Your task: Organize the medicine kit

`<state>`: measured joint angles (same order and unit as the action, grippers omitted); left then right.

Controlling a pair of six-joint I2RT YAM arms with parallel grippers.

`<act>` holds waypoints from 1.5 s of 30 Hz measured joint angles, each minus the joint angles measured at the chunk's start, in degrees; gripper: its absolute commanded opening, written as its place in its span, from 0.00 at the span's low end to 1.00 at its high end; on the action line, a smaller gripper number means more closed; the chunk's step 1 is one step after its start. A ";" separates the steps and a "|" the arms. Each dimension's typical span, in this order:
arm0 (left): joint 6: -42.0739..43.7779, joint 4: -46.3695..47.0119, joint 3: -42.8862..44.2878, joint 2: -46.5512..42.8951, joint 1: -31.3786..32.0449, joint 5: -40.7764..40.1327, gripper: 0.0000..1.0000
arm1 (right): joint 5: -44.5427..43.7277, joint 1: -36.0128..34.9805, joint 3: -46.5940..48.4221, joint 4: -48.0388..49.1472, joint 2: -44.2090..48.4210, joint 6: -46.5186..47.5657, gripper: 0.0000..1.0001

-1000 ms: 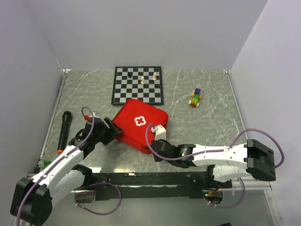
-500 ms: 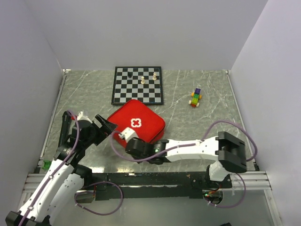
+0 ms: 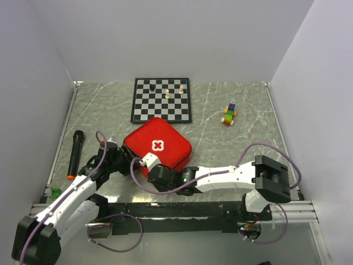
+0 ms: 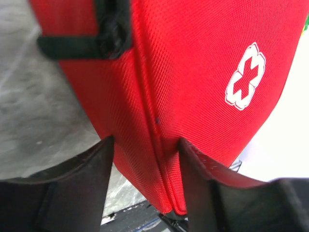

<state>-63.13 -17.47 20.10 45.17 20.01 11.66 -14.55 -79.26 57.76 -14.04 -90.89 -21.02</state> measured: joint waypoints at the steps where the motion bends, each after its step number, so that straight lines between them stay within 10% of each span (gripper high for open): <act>1: 0.31 0.48 0.63 1.42 0.09 0.52 0.46 | -0.50 0.02 -1.05 0.39 0.83 -0.37 0.00; 9: 0.96 0.79 3.80 6.71 0.33 0.94 0.01 | -3.78 0.00 -6.97 2.36 5.44 -3.21 0.00; 37: 9.53 -1.20 8.76 10.93 -1.33 0.09 0.01 | -8.35 15.80 -25.35 -5.92 31.85 -20.81 0.00; 45: 16.46 -10.16 18.49 12.55 -4.72 -8.00 0.89 | -5.64 9.70 -21.88 -4.00 23.98 -13.33 0.00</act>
<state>-46.68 -27.64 38.59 57.71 15.29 3.66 -20.18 -69.56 35.88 -18.04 -66.92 -34.35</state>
